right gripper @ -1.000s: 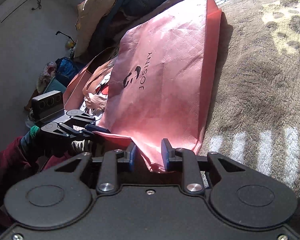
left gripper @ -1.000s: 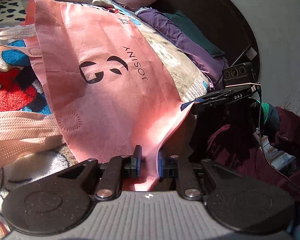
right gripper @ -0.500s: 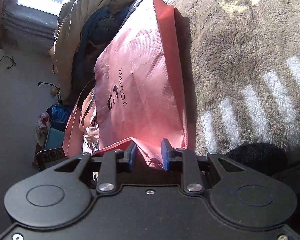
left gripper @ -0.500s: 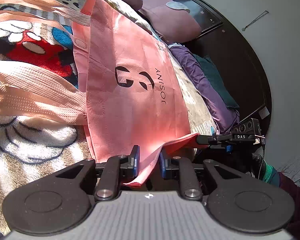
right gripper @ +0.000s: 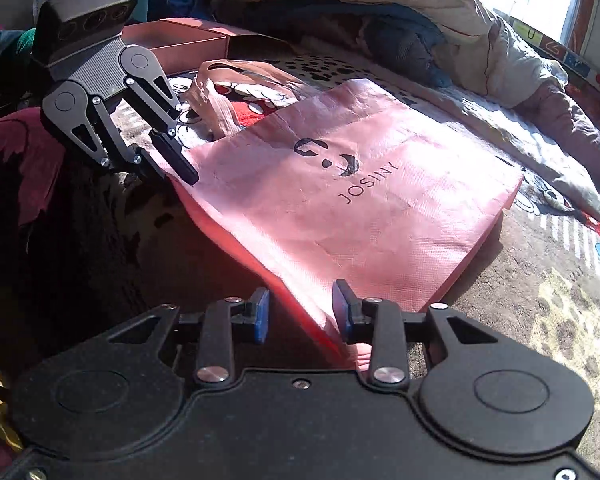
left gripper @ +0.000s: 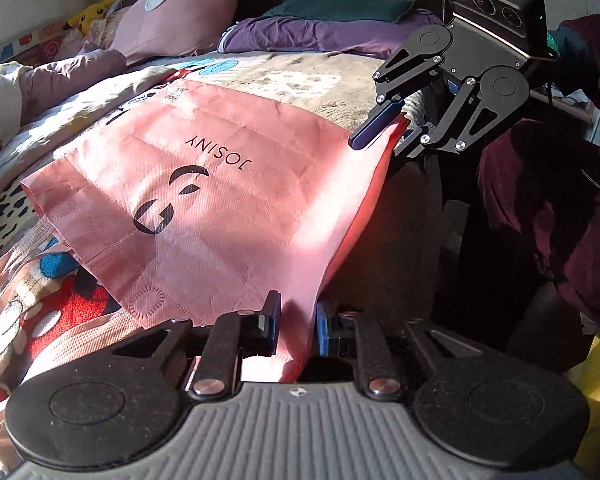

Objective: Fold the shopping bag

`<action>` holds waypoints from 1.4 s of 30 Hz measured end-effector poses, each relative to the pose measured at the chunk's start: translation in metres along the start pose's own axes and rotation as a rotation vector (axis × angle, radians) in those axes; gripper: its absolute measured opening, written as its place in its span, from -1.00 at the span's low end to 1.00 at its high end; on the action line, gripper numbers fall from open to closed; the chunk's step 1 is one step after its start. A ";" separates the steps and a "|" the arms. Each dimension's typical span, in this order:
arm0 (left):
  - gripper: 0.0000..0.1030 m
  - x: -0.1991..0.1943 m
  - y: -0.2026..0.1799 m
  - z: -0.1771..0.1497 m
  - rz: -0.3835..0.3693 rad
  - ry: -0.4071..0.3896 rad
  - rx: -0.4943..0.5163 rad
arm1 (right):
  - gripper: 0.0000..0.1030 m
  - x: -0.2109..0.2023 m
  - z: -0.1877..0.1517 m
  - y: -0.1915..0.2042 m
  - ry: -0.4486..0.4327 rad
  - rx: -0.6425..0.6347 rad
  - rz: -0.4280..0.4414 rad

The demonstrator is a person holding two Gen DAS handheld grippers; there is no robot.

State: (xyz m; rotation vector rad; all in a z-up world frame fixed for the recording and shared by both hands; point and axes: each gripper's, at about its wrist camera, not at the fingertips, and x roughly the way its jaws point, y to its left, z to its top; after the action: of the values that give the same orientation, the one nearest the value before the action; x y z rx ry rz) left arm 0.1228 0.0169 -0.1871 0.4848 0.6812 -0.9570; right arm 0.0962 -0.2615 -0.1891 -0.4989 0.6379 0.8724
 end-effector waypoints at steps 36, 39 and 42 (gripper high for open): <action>-0.68 0.031 0.030 0.015 -0.225 -0.019 -0.149 | -0.68 0.036 -0.013 -0.045 0.011 0.470 0.287; -0.68 0.033 0.055 0.001 -0.303 -0.021 -0.323 | -0.68 0.036 -0.014 -0.054 0.027 0.526 0.323; -0.68 0.035 0.071 -0.012 -0.347 -0.027 -0.465 | -0.68 0.036 -0.017 -0.066 0.030 0.588 0.361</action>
State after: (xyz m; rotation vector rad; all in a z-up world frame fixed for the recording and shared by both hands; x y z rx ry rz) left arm 0.1940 0.0399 -0.2149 -0.0611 0.9511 -1.0833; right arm 0.1621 -0.2896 -0.2167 0.1403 0.9865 0.9611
